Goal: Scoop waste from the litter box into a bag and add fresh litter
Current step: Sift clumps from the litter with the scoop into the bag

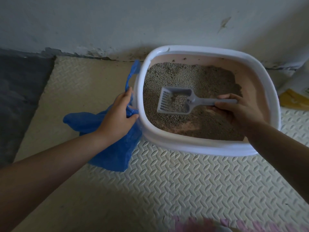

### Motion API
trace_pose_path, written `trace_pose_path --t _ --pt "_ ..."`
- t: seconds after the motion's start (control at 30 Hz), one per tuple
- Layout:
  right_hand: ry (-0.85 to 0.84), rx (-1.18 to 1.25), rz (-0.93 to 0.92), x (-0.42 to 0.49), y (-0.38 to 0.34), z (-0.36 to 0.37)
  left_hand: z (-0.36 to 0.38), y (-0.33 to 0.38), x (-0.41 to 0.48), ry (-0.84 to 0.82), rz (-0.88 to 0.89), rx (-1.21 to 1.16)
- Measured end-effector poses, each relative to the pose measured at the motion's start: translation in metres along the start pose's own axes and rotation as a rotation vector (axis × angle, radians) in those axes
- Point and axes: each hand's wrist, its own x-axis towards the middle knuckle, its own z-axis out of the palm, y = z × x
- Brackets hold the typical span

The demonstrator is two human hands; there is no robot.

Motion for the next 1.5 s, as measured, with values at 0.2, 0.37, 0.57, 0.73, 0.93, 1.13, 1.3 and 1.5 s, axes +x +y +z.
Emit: trace_pose_path --t 0.2,0.37,0.57,0.73,0.93,1.13,1.3,1.5 --pt "-0.021 0.033 0.001 0.000 -0.002 0.004 0.000 0.000 0.001 0.001 -0.004 0.012" --pt "-0.035 0.032 -0.003 -0.002 -0.003 0.007 -0.005 -0.001 0.001 0.026 -0.009 -0.019" --pt "-0.088 0.030 -0.009 -0.004 -0.007 0.019 -0.019 0.001 0.000 0.086 0.003 -0.026" --pt "-0.168 0.060 -0.001 -0.006 -0.013 0.039 -0.044 -0.002 -0.010 0.155 -0.033 -0.047" --pt "-0.275 0.004 0.000 -0.015 -0.025 0.076 -0.086 -0.017 -0.030 0.240 -0.092 -0.140" --pt "-0.372 -0.126 -0.004 -0.028 -0.032 0.119 -0.115 -0.032 -0.057 0.310 -0.132 -0.162" --pt "-0.449 -0.234 -0.021 -0.026 -0.022 0.148 -0.119 -0.038 -0.082 0.334 -0.167 -0.202" --pt "-0.522 -0.477 -0.134 -0.023 -0.007 0.171 -0.122 -0.053 -0.090 0.370 -0.197 -0.234"
